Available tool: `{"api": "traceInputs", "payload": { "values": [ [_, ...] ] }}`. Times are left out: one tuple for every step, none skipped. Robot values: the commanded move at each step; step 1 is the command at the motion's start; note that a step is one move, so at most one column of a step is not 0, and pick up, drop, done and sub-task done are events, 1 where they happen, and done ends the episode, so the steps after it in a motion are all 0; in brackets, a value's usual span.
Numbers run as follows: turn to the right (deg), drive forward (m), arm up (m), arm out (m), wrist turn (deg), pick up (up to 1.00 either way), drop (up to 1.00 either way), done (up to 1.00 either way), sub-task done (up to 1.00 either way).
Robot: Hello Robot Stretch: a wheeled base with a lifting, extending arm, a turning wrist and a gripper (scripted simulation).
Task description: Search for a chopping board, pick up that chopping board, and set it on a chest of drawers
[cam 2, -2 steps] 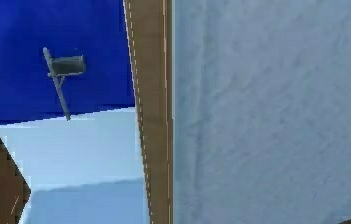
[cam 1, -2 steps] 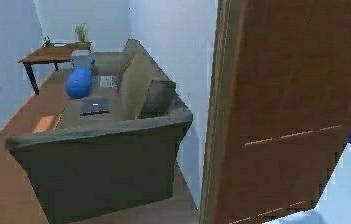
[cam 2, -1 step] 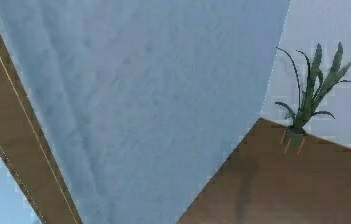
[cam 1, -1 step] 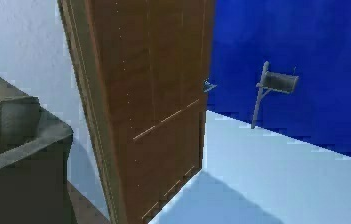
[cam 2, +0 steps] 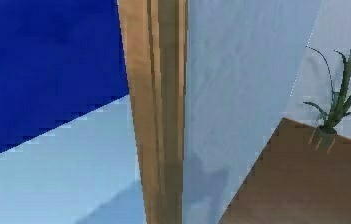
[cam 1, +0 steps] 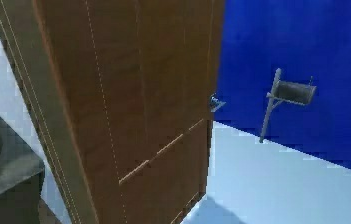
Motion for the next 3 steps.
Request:
{"api": "traceInputs", "payload": {
  "values": [
    [30.0, 0.0, 0.0, 0.0, 0.0, 0.0, 0.0, 0.0, 0.0],
    [0.0, 1.0, 0.0, 0.0, 0.0, 0.0, 0.0, 0.0, 0.0],
    [3.0, 0.0, 0.0, 0.0, 0.0, 0.0, 0.0, 0.0, 0.0]
  ]
}}
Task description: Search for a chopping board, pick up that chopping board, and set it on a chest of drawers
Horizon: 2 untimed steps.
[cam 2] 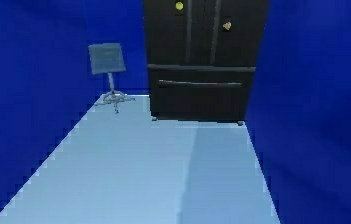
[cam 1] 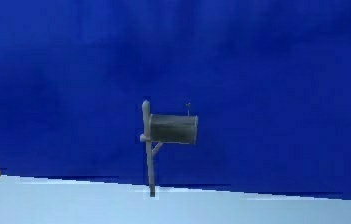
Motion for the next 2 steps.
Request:
{"api": "traceInputs", "payload": {
  "values": [
    [0.0, 0.25, 0.0, 0.0, 0.0, 0.0, 0.0, 0.0, 0.0],
    [-18.0, 0.0, 0.0, 0.0, 0.0, 0.0, 0.0, 0.0, 0.0]
  ]
}}
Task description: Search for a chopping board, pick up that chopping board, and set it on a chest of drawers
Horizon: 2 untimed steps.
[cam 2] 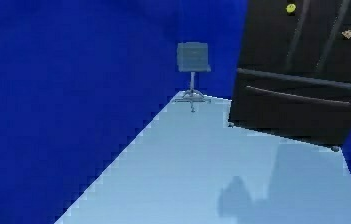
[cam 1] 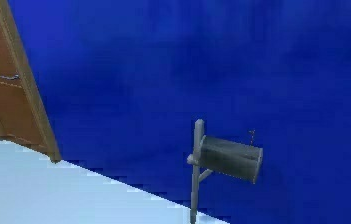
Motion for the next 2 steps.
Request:
{"api": "traceInputs", "payload": {
  "values": [
    [0.0, 0.35, 0.0, 0.0, 0.0, 0.0, 0.0, 0.0, 0.0],
    [-45.0, 0.0, 0.0, 0.0, 0.0, 0.0, 0.0, 0.0, 0.0]
  ]
}}
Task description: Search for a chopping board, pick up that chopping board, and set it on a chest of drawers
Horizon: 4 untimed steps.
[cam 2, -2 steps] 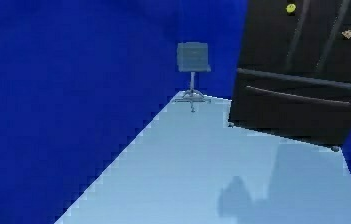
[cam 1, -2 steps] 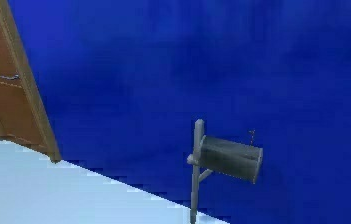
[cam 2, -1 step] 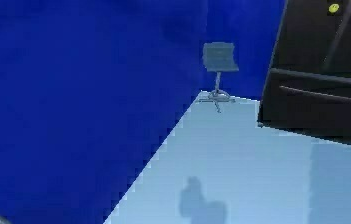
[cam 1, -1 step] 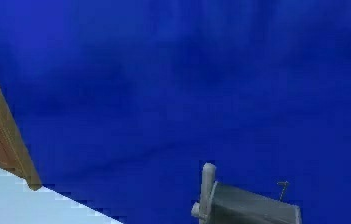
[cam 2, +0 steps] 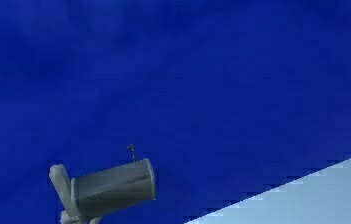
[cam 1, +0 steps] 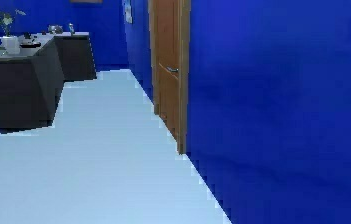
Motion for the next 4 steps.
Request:
{"api": "traceInputs", "payload": {
  "values": [
    [-18.0, 0.0, 0.0, 0.0, 0.0, 0.0, 0.0, 0.0, 0.0],
    [0.0, 0.65, 0.0, 0.0, 0.0, 0.0, 0.0, 0.0, 0.0],
    [-9.0, 0.0, 0.0, 0.0, 0.0, 0.0, 0.0, 0.0, 0.0],
    [0.0, 1.0, 0.0, 0.0, 0.0, 0.0, 0.0, 0.0, 0.0]
  ]
}}
